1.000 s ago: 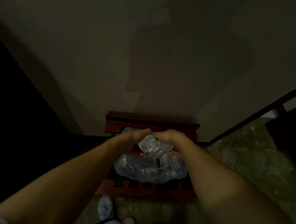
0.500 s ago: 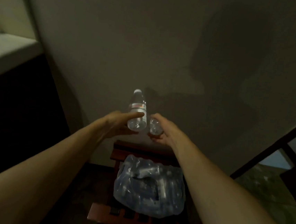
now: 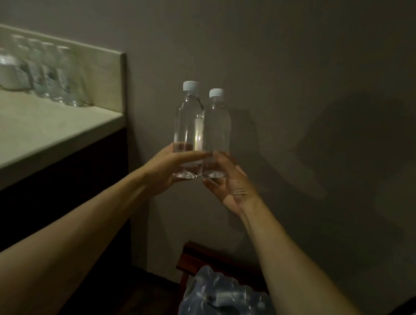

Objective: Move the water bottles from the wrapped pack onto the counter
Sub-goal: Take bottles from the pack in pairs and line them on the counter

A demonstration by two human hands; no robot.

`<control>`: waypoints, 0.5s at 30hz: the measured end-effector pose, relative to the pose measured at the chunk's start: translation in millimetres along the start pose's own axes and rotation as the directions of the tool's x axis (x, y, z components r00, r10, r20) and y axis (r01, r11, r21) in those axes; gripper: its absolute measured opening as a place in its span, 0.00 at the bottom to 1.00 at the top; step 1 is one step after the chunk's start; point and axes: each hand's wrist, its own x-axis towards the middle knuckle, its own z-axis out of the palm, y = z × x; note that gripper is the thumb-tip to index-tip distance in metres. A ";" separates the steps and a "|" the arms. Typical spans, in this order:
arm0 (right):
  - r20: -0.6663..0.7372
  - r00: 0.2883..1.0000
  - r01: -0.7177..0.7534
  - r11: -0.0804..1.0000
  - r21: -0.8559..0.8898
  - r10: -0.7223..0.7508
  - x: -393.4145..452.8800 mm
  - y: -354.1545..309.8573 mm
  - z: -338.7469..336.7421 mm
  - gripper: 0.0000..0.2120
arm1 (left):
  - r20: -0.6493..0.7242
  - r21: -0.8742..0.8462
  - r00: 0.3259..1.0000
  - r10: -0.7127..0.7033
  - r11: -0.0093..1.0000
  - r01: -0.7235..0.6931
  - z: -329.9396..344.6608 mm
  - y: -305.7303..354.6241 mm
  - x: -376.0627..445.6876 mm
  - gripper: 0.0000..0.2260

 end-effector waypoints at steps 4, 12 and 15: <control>0.012 0.996 0.094 0.993 -0.065 -0.094 15.2 1.6 48.4 0.11 | -0.059 0.084 0.993 0.104 0.992 -0.099 -31.5 18.7 -12.8 0.14; 0.038 0.978 0.209 0.975 -0.077 -0.206 46.2 30.1 162.8 0.23 | -0.209 -0.057 0.967 0.144 0.986 -0.159 -142.5 49.8 -56.4 0.12; 0.107 0.977 0.191 0.981 -0.046 -0.185 61.6 53.1 209.1 0.15 | -0.222 -0.054 0.965 0.142 0.986 -0.157 -194.0 63.3 -74.0 0.09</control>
